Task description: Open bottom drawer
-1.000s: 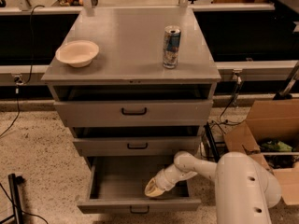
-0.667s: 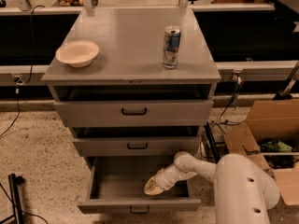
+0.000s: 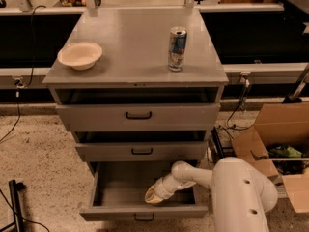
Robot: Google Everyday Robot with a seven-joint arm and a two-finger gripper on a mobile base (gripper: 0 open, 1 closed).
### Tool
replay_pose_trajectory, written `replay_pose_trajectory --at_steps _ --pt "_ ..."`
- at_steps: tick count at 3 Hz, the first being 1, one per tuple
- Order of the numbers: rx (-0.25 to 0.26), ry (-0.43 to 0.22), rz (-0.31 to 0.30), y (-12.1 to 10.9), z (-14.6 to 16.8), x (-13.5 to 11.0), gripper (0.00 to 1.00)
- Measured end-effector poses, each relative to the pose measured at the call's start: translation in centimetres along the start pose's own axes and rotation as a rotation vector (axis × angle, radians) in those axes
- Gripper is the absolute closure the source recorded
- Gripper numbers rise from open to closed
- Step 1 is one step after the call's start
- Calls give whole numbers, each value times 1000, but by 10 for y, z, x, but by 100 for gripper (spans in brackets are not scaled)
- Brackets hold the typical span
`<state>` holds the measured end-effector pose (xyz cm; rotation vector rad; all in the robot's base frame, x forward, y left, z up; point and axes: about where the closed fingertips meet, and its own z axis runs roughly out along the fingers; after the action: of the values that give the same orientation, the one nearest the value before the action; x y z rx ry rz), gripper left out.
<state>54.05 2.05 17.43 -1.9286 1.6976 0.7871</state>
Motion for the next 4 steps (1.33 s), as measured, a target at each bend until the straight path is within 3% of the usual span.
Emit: replay_pose_trajectory --at_steps 2,3,4 --pt "-54 28 -3 12 36 17 100" --pt "-54 28 -3 11 36 17 100" --pt "-66 1 -45 28 12 7 100"
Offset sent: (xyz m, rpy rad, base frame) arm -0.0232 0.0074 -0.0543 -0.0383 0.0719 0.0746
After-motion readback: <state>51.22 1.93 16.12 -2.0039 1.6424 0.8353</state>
